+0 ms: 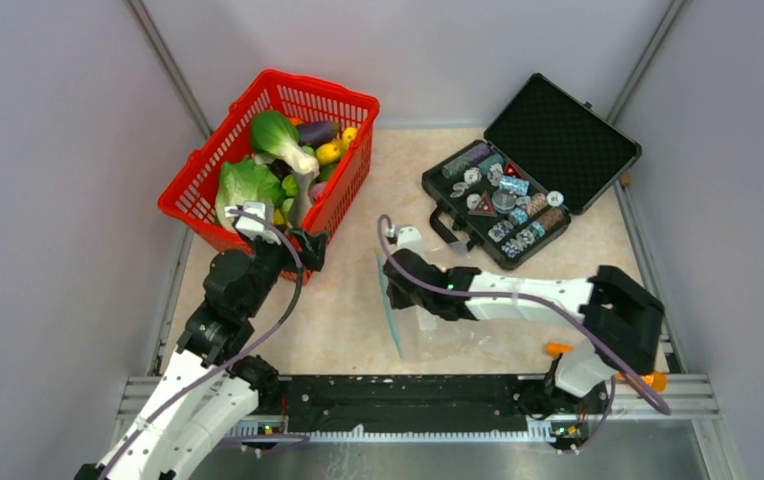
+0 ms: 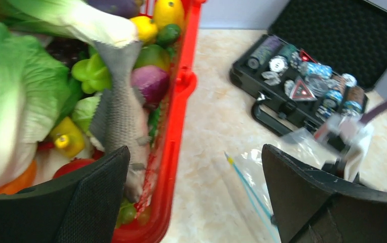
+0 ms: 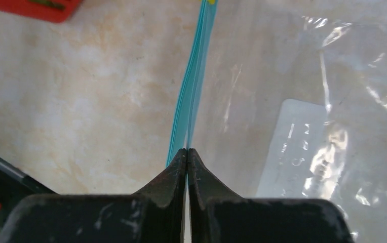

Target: Place the food in the zip-top bag and seal the zipper

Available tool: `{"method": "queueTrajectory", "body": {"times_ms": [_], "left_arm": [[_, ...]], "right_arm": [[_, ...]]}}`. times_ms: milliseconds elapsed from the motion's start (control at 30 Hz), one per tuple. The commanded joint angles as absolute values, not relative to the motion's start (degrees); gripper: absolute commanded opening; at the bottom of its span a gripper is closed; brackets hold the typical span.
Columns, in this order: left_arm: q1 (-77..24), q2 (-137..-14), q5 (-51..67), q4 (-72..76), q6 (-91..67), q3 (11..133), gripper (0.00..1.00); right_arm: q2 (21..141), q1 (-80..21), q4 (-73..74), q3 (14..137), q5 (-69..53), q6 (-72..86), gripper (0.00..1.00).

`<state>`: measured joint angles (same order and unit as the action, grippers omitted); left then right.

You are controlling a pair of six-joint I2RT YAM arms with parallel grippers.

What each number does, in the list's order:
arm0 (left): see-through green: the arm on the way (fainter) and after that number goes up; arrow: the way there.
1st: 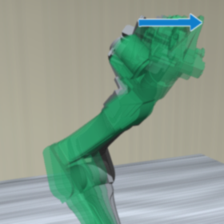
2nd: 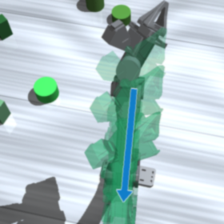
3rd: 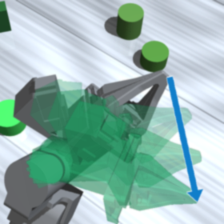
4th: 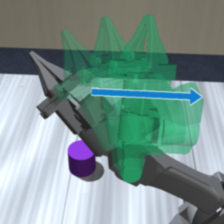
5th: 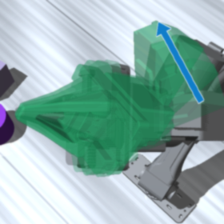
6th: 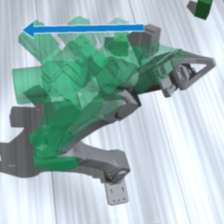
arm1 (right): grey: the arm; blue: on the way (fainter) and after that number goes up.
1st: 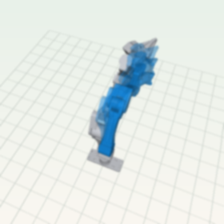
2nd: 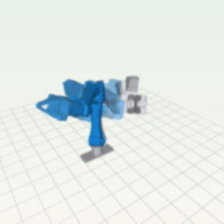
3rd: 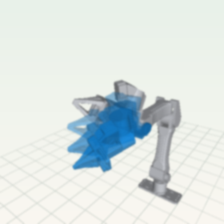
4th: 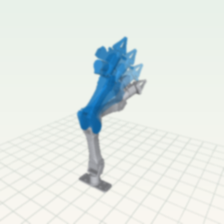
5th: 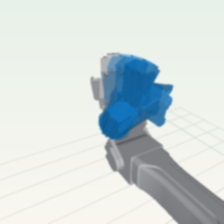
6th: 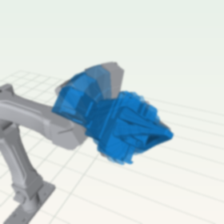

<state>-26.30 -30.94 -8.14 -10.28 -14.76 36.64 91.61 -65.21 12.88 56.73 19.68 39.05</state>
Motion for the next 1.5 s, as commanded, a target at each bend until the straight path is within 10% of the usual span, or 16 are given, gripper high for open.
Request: {"method": "queueTrajectory", "body": {"times_ms": [0,400,1467], "left_arm": [[-26.45,-32.36,4.30,-9.02,-14.49,37.76,0.99],[-29.89,-48.24,28.85,-10.10,-13.62,40.73,0.97],[-34.65,-56.82,-32.76,-32.03,-6.58,51.06,0.99]], "right_arm": [[81.96,-60.55,4.39,51.75,17.01,40.58,0.00],[71.33,-56.98,0.56,45.80,21.80,43.50,0.00],[70.43,-56.91,-0.23,44.42,23.01,43.69,0.00]]}}
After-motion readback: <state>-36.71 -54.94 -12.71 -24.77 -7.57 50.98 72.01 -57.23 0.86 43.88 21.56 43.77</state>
